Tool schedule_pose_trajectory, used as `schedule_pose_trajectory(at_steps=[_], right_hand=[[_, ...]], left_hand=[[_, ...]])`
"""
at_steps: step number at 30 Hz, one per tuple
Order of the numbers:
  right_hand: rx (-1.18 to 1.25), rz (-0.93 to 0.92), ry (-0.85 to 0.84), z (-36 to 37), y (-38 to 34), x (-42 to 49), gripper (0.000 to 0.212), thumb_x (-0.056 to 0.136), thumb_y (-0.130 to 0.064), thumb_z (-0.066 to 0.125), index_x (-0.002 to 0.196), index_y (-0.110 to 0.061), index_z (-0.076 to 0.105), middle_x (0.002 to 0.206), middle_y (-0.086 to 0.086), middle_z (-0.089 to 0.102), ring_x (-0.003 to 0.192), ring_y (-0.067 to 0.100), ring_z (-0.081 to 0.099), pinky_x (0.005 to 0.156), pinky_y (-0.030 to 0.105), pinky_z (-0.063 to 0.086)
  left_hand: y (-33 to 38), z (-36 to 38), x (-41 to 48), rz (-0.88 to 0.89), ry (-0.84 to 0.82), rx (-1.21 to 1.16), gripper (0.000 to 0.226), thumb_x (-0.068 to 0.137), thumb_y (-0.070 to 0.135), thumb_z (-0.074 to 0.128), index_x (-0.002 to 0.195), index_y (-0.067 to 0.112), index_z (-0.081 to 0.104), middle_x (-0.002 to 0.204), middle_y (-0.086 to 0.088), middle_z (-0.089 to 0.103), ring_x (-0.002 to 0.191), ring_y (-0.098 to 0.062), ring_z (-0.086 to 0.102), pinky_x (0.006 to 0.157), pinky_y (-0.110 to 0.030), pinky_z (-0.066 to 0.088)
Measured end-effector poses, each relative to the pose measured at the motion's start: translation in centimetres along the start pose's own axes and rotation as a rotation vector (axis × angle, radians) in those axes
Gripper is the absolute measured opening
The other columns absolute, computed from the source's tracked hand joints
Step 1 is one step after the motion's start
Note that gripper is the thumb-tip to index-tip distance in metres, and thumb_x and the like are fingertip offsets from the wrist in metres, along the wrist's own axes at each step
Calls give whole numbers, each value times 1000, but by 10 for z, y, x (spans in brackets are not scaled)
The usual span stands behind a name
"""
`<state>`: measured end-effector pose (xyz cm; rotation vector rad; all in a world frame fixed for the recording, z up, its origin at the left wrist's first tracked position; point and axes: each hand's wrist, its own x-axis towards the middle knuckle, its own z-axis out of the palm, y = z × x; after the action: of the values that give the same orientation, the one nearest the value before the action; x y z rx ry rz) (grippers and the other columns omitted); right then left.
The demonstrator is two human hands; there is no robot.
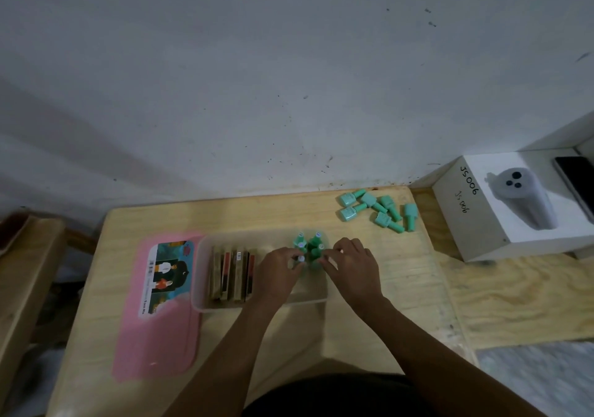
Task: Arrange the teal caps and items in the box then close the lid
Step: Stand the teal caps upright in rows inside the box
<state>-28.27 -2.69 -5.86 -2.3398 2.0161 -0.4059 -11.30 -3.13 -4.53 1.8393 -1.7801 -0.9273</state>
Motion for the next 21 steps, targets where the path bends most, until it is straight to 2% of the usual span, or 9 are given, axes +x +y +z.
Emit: schedule_pose_trajectory(at_steps=[8, 12, 21], right_hand=[[94, 57, -18, 7, 1, -2, 16, 83, -35, 72, 91, -22, 76, 88, -1, 64, 82, 17, 58, 58, 26, 44], [98, 66, -29, 6, 0, -3, 16, 83, -35, 73, 92, -23, 76, 88, -1, 64, 81, 16, 58, 59, 24, 40], [167, 73, -106, 0, 4, -3, 28, 86, -43, 67, 106, -25, 73, 98, -1, 63, 91, 15, 56, 62, 21, 38]], left_hand=[[-4, 4, 4, 47, 2, 5, 27, 87, 21, 66, 113, 18, 70, 112, -2, 71, 87, -20, 65, 77, -21, 42], [-5, 4, 4, 47, 17, 11, 28, 87, 23, 66, 114, 19, 70, 115, -1, 71, 94, -17, 65, 82, -26, 47], [-7, 7, 4, 3, 13, -22, 30, 85, 24, 69, 114, 18, 69, 114, -1, 70, 89, -20, 66, 81, -28, 49]])
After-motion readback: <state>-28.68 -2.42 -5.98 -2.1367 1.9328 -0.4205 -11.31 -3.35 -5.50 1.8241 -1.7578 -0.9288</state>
